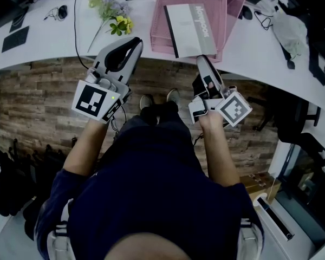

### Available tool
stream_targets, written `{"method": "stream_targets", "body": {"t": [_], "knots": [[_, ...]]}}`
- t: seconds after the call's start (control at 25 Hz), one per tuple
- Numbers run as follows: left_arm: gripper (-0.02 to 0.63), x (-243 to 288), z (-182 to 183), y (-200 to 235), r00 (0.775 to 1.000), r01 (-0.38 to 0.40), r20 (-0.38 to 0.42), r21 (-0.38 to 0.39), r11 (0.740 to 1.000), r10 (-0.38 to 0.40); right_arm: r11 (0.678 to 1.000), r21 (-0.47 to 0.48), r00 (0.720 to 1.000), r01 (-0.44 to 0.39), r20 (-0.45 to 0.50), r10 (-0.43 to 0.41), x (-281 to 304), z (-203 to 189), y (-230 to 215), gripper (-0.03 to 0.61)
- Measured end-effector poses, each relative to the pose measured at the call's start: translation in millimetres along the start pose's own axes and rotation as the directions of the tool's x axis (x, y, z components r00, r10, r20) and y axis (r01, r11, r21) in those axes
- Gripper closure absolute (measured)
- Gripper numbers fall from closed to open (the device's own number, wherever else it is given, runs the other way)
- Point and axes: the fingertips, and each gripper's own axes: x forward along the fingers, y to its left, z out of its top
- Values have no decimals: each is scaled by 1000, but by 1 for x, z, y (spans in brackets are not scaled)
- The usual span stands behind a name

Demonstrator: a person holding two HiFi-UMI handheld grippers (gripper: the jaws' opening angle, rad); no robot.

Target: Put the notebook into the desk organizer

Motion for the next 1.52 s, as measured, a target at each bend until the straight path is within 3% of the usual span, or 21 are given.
{"method": "stream_targets", "body": {"t": [1.52], "knots": [[571,15,17,15,996,-79,42,-5,997,79,971,-220,993,-97,-87,80,31,33,39,572]]}}
